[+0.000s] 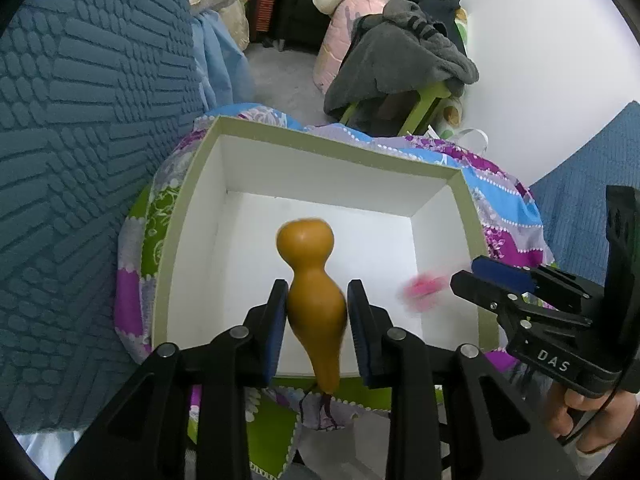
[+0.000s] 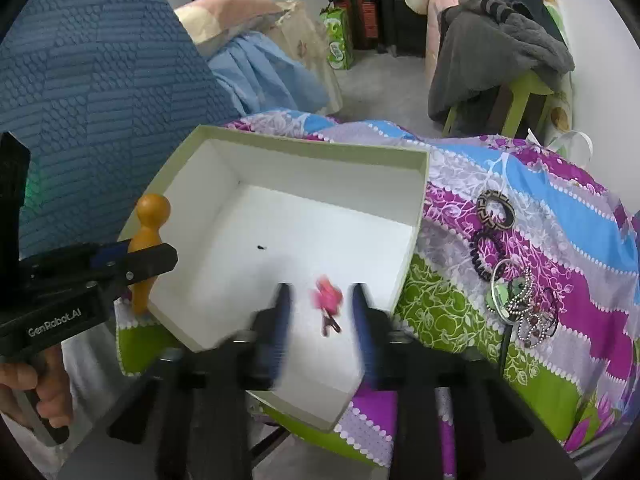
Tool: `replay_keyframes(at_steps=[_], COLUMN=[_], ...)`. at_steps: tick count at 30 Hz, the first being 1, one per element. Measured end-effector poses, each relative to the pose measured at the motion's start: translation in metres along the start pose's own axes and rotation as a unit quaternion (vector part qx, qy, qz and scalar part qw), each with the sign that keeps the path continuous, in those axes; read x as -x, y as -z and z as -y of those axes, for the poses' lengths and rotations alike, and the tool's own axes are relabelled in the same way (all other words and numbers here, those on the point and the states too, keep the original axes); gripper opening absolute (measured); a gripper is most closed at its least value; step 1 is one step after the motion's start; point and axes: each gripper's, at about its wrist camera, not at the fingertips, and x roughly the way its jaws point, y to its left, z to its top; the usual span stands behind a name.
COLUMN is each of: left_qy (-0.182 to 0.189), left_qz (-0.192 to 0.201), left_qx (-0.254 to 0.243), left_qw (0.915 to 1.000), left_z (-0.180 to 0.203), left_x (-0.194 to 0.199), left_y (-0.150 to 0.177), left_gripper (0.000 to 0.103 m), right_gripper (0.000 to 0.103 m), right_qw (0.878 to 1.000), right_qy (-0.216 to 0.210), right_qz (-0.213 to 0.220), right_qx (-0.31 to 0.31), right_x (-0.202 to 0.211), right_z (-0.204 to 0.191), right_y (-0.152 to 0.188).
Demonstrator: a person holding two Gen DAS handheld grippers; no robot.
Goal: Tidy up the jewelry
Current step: 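Carry both held pieces over the box and open both tools to drop them, then return both tools to the pile and close the left tool on a silver chain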
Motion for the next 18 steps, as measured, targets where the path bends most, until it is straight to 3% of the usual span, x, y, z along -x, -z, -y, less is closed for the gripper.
replay_keyframes(at_steps=[1, 2, 3, 18], left_qy=[0.002, -0.002, -0.004, 0.012], left_qz=[0.002, 0.008, 0.016, 0.109], left_qx=[0.003, 0.007, 0.006, -0.006], left_qw=[1.0000, 0.9999, 0.9998, 0.9940], left_z=[0.000, 0.001, 0.002, 0.064], left_x=[0.003, 0.006, 0.010, 0.078], left_y=[-0.001, -0.002, -0.002, -0.011], left_gripper=[0.045, 0.059, 0.064, 0.064], right_gripper=[0.036, 0.039, 0.040, 0.043], right_qw=[1.000, 1.000, 1.000, 0.991], right_qy=[-0.002, -0.002, -0.002, 0.007], right_qz=[0.004, 0.009, 0.013, 0.130], right_qx=[0.003, 0.004, 0.005, 0.037], right_x=[0.005, 0.010, 0.013, 0.125], right_z=[0.001, 0.002, 0.002, 0.028], right_y=[-0.001, -0.002, -0.003, -0.005])
